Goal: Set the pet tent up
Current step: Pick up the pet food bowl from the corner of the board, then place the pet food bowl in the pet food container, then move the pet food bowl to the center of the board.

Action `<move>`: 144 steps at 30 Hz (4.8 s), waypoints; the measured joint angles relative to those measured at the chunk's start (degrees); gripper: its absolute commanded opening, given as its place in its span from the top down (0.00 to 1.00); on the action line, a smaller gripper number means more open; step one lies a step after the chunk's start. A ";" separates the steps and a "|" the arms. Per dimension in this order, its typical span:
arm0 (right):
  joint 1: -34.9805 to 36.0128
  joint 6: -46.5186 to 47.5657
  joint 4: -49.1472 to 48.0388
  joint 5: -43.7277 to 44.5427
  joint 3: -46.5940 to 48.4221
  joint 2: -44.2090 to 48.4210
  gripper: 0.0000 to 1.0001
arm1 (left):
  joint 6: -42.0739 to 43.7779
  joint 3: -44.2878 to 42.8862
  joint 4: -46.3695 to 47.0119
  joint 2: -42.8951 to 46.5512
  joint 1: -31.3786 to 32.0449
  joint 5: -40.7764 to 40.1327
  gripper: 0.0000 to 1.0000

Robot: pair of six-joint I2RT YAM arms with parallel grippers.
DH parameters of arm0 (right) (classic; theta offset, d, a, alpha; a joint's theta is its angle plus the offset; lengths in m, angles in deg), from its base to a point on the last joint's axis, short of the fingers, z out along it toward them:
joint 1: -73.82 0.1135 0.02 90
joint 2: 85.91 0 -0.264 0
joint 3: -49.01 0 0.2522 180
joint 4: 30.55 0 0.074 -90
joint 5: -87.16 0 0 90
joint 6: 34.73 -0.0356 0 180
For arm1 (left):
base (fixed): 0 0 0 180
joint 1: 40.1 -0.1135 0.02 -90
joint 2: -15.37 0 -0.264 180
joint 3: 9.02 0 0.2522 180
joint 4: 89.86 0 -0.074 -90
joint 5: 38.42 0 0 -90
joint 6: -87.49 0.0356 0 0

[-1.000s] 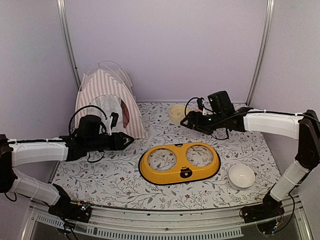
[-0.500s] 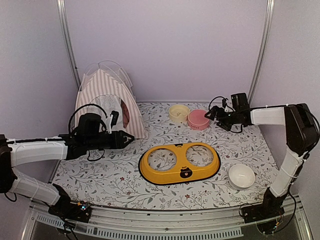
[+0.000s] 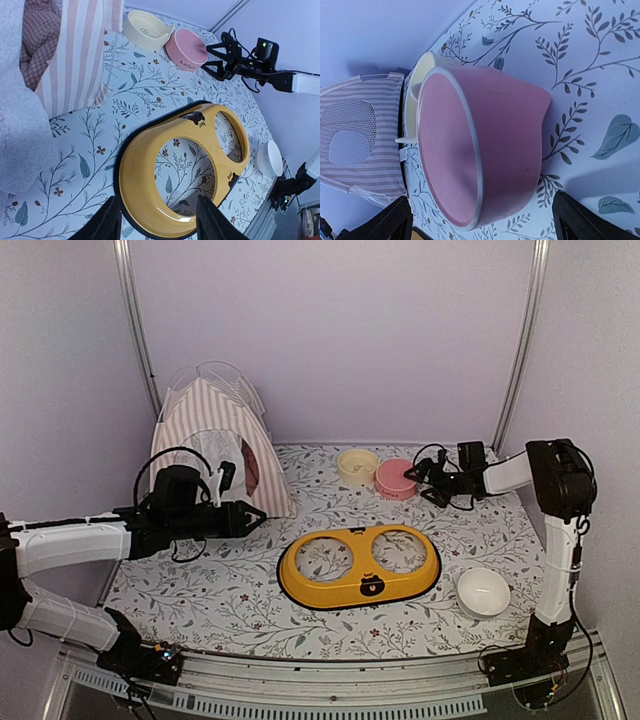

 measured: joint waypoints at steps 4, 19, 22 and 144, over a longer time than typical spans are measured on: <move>-0.33 -1.86 -2.47 -1.14 2.80 -2.86 0.04 | 0.17 -0.26 -0.46 0.55 0.00 -0.37 0.48; -0.59 -9.99 -10.62 -5.92 7.65 -9.90 0.38 | 0.61 -0.55 -1.55 1.66 0.00 -0.98 0.48; -0.61 -11.54 -12.15 -6.99 5.51 -9.73 0.53 | 0.61 -0.55 -1.64 1.75 0.00 -1.01 0.48; 24.09 16.41 27.52 33.73 16.87 9.60 0.24 | -0.35 -1.09 3.87 -1.53 0.00 2.47 0.45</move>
